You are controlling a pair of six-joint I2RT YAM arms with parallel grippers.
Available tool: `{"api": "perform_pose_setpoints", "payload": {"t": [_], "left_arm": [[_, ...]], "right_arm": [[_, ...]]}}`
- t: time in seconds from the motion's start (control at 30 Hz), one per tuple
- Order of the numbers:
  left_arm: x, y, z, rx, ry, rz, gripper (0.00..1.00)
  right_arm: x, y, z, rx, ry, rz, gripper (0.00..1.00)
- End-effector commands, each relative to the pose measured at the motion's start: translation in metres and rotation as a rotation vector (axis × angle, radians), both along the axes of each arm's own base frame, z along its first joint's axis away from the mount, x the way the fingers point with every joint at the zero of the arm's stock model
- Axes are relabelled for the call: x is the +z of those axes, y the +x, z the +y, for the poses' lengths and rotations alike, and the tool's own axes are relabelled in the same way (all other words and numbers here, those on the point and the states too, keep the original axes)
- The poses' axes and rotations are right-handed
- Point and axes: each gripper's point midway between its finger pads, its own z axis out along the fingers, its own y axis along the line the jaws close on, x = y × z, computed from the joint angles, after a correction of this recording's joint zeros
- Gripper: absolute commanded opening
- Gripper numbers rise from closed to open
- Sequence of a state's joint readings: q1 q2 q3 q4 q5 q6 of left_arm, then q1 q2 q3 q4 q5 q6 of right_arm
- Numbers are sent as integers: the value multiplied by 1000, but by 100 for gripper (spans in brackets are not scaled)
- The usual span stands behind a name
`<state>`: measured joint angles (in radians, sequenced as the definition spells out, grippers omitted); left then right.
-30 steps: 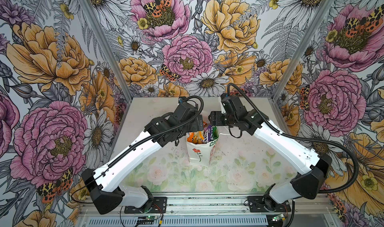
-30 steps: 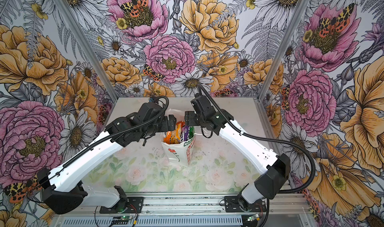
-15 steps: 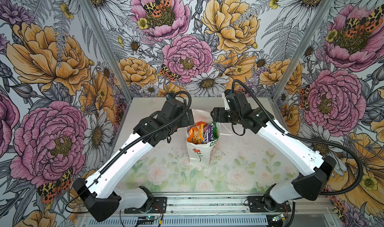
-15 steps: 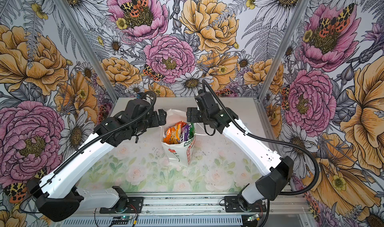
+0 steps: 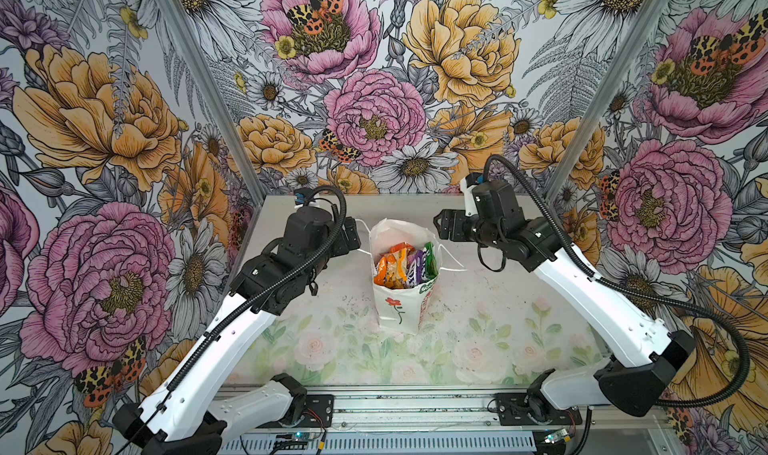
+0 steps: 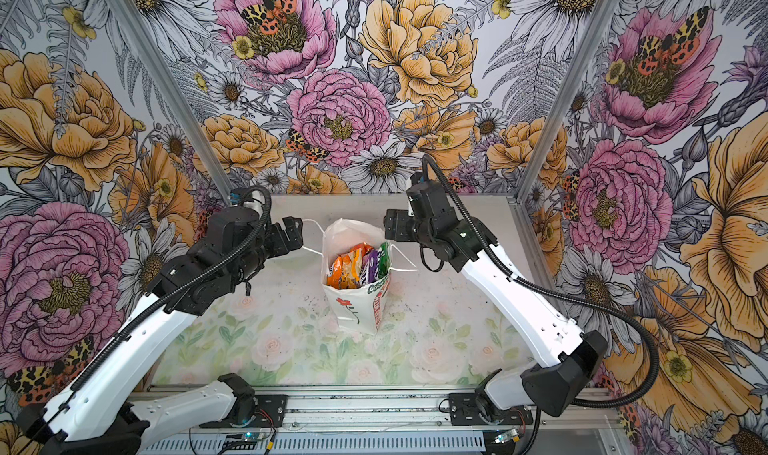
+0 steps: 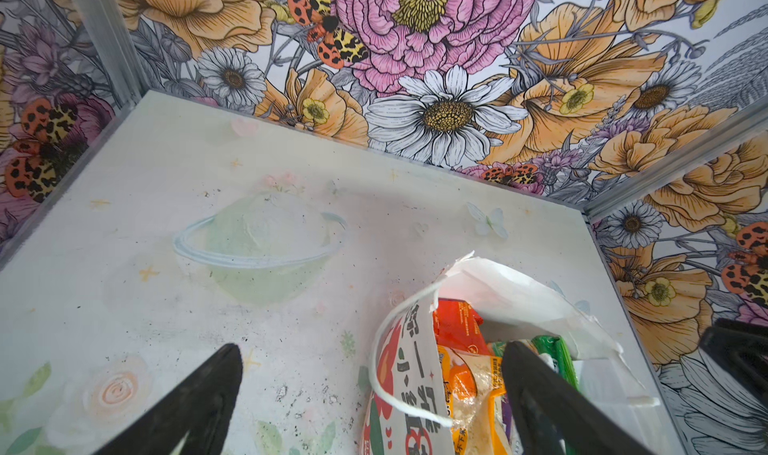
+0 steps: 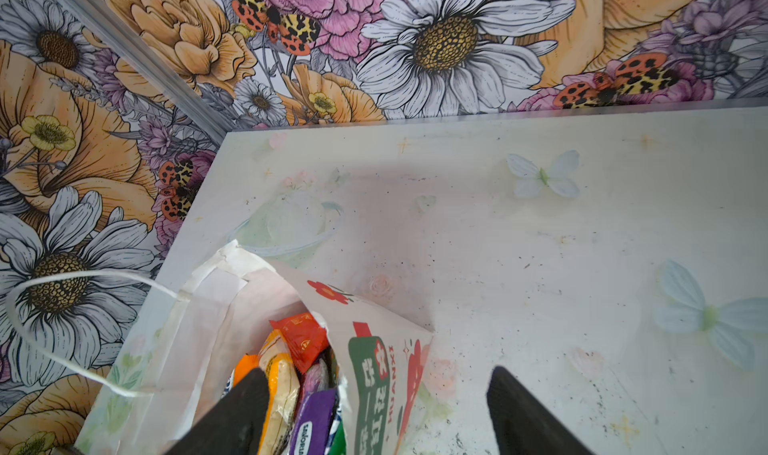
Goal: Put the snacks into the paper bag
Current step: 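Open both grippers and withdraw them away from the paper bag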
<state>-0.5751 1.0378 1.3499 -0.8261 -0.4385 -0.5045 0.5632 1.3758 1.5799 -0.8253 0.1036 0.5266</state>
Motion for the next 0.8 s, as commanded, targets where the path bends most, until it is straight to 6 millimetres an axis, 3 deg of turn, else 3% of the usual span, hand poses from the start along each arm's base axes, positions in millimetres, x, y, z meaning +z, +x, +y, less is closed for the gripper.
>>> {"api": "perform_pose_setpoints", "payload": {"t": [0.0,0.07,0.17,0.3,0.4,0.47,0.57,0.77], "left_arm": [[32,-4,42,170,14,-161,99],[32,-5,59,239,-39,-219,99],[16,1,64,232,-132,-274,99],[-29,13,92,345,-65,-205,99],[-67,24,115,436,-33,-159,99],[-92,33,126,462,10,-132,99],[-118,44,140,511,91,-134,99],[-172,66,146,447,281,-131,99]], "right_arm": [[25,-2,-47,-113,-19,-95,84],[24,-2,-78,-198,-50,-113,85],[9,-3,-129,-351,-94,-101,85],[-21,-12,-194,-558,-110,-52,85],[-43,-14,-225,-662,-115,-63,86],[-62,-14,-240,-715,-129,-71,87],[-91,-7,-244,-672,-210,-90,87],[-157,9,-252,-662,-323,-94,91]]}}
